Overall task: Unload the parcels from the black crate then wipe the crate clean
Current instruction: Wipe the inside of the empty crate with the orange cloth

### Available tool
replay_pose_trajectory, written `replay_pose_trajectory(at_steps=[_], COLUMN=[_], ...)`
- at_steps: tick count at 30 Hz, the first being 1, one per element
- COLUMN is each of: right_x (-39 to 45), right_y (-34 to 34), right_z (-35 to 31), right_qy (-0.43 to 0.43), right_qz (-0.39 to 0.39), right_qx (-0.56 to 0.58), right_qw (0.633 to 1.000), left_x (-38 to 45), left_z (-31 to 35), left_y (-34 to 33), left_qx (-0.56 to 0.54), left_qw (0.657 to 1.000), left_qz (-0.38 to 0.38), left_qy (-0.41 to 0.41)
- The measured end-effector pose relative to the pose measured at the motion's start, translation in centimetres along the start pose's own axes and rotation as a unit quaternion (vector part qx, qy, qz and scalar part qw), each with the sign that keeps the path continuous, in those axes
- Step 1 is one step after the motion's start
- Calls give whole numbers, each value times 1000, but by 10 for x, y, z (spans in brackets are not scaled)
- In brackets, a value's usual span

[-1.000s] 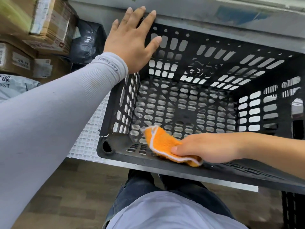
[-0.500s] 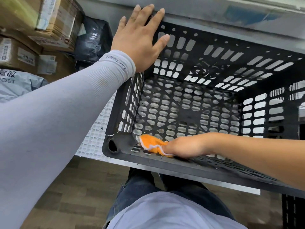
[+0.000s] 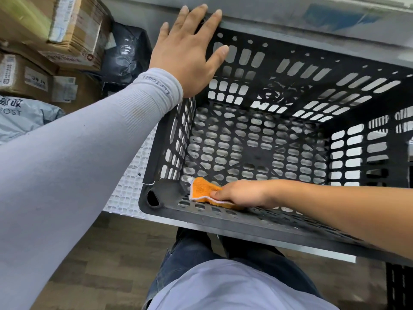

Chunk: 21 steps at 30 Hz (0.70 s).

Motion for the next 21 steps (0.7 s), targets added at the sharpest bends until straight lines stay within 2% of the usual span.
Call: replay_pose_trajectory(at_steps=[5, 13, 16, 19, 21], right_x=[-47, -110, -111, -90, -71], right_y=[14, 36, 40, 23, 8], right_z=[6, 2, 8, 16, 19], right_qy=[38, 49, 32, 32, 43], right_qz=[-1, -42, -48, -50, -56], right_qx=[78, 51, 7, -121, -120], right_qw=[996, 997, 998, 991, 990], left_x=[0, 0, 0, 0, -1], left_z=[-1, -2, -2, -2, -2], left_y=[0, -1, -1, -1, -1], left_qx=[-7, -6, -4, 0, 0], left_qw=[1000, 1000, 1000, 1000, 1000], left_qz=[-2, 0, 0, 0, -1], left_qy=[2, 1, 2, 2, 2])
Point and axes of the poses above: each hand's wrist, its own x-axis towards the middle knuckle, its own y-axis out of the back of the hand, z = x × y, the point moved 4 cm from there along x, towards the middle knuckle, and after that the axes turned 1 degree about -y, right-handed, at the moved point
